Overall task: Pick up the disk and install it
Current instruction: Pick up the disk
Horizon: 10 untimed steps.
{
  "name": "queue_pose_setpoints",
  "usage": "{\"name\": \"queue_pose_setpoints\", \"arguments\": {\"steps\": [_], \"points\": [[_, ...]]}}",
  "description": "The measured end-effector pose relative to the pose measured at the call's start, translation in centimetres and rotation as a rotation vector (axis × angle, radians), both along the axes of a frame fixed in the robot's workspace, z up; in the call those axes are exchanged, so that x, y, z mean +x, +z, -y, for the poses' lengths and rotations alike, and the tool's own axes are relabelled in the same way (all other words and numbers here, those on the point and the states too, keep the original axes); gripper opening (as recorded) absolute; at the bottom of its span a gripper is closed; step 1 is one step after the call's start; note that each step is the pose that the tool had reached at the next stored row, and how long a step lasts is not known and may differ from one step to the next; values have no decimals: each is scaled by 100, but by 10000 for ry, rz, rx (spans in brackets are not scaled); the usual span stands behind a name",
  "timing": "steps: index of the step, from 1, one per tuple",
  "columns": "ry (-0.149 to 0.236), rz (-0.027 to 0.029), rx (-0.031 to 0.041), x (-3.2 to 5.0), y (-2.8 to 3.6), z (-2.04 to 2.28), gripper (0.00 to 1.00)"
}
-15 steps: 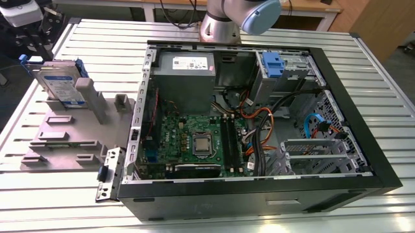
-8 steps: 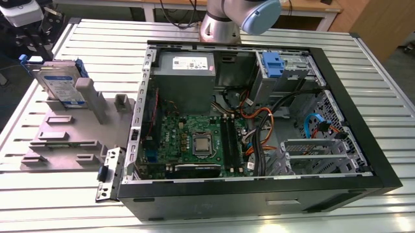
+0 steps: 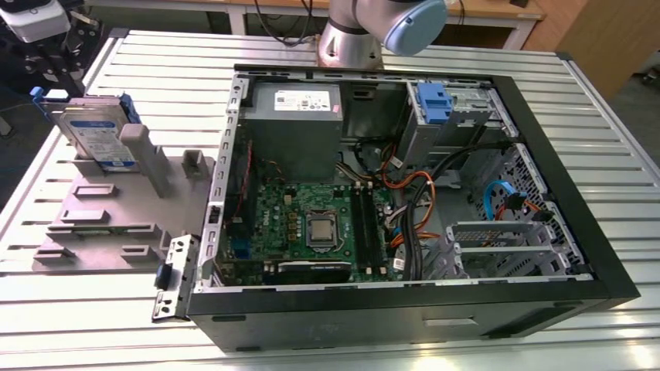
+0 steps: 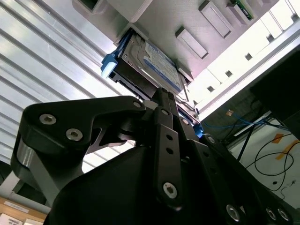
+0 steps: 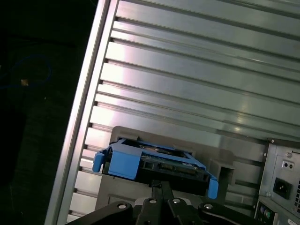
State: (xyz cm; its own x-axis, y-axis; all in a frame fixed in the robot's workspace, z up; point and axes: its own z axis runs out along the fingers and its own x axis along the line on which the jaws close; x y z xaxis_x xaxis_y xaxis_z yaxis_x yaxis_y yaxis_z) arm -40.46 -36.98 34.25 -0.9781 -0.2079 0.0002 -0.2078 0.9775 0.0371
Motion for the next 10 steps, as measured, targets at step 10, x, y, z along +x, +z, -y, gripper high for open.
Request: {"name": "queue_pose_setpoints", "arguments": {"steps": [10], "points": [[17, 2, 0, -1, 0, 0, 11]]}}
